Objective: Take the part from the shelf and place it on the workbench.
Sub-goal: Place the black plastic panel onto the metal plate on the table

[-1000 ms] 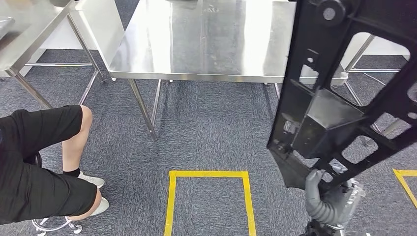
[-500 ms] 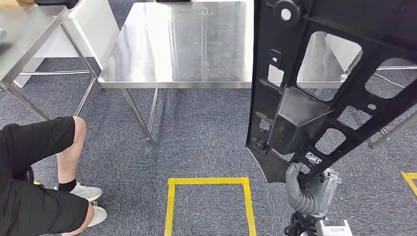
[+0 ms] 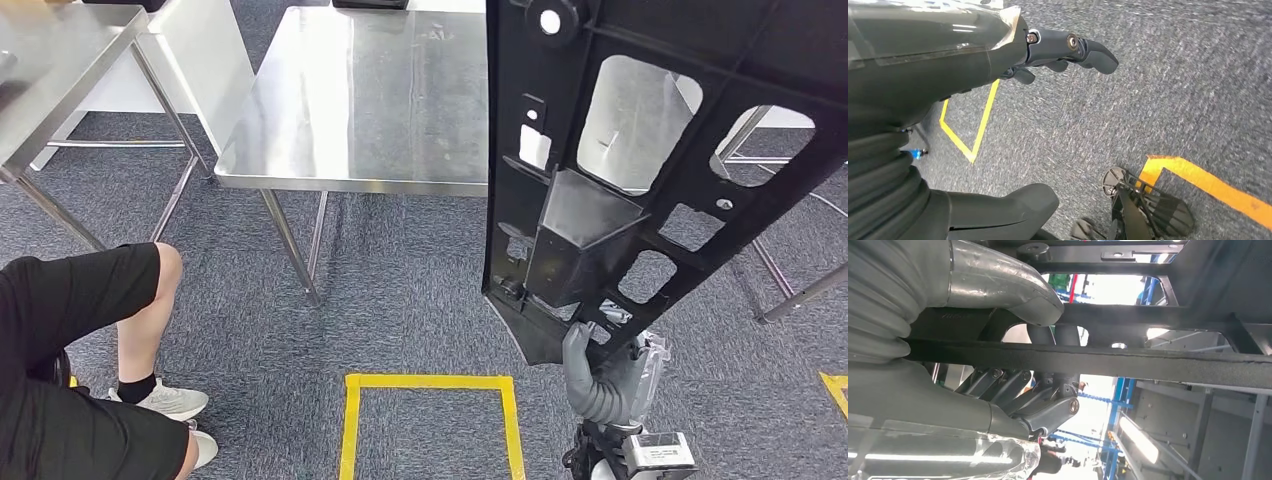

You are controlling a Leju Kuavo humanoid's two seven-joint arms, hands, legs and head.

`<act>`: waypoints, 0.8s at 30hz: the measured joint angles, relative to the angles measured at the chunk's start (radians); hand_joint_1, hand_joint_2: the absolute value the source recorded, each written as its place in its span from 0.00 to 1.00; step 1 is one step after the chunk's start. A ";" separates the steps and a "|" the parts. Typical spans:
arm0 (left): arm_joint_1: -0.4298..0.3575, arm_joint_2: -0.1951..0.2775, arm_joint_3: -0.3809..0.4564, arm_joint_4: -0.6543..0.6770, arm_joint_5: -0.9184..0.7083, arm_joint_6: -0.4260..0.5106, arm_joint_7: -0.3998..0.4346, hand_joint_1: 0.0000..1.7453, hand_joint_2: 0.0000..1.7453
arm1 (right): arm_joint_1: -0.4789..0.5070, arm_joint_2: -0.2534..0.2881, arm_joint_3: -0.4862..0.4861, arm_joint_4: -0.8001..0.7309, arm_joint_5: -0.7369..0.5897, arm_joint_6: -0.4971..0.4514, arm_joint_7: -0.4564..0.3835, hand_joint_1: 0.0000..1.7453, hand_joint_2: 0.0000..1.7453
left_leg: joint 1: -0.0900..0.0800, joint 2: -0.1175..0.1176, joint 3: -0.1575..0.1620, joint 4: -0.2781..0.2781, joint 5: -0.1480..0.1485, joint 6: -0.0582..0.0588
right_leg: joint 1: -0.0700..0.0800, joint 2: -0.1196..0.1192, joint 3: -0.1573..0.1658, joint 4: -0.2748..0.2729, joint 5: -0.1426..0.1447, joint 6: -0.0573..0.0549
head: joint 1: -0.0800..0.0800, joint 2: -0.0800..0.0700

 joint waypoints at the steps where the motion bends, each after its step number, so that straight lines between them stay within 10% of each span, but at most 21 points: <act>1: 0.000 0.000 0.000 0.000 0.000 0.000 0.000 0.00 1.00 | -0.002 0.002 0.000 0.003 0.002 0.004 0.001 1.00 1.00 | 0.001 -0.001 0.010 0.000 -0.007 -0.003 | 0.000 0.000 0.021 -0.072 0.044 0.011 | 0.000 0.000; 4: -0.001 0.000 0.000 0.000 0.001 -0.004 0.000 0.00 1.00 | -0.017 0.013 -0.001 0.016 0.010 0.010 0.006 1.00 1.00 | -0.002 -0.002 0.029 -0.001 -0.027 -0.019 | 0.006 -0.005 0.067 -0.207 0.103 -0.009 | 0.000 0.000; 8: -0.002 0.002 0.000 -0.001 0.003 -0.014 -0.003 0.00 1.00 | -0.038 0.029 -0.005 0.031 0.041 0.007 0.021 1.00 1.00 | -0.002 0.002 0.030 0.032 -0.039 -0.039 | 0.001 -0.001 0.092 -0.218 0.108 -0.054 | -0.002 0.000; 12: -0.003 0.004 0.000 -0.001 0.009 -0.023 -0.005 0.00 1.00 | -0.056 0.041 -0.007 0.047 0.071 0.001 0.028 1.00 1.00 | 0.007 0.005 -0.094 0.231 -0.125 -0.061 | -0.003 -0.001 0.110 -0.220 0.098 -0.072 | -0.005 0.000; 14: -0.001 0.004 0.000 -0.001 0.010 -0.023 -0.006 0.00 1.00 | -0.058 0.043 -0.007 0.057 0.076 0.001 0.030 1.00 1.00 | 0.011 0.006 -0.147 0.275 -0.118 -0.066 | -0.003 0.000 0.116 -0.220 0.091 -0.073 | -0.004 0.000; 18: 0.000 0.008 0.000 0.000 0.010 -0.023 -0.006 0.00 1.00 | -0.061 0.047 -0.008 0.072 0.078 0.001 0.032 1.00 1.00 | 0.011 0.010 -0.085 0.063 0.016 -0.056 | -0.001 0.003 0.144 -0.220 0.069 -0.060 | -0.004 0.000; 24: 0.001 0.007 0.001 -0.001 0.012 -0.024 -0.010 0.00 1.00 | -0.081 0.050 -0.007 0.088 0.091 0.003 0.042 1.00 1.00 | 0.008 0.011 -0.047 0.015 0.026 -0.019 | 0.008 0.002 0.135 -0.185 0.031 -0.027 | -0.004 0.000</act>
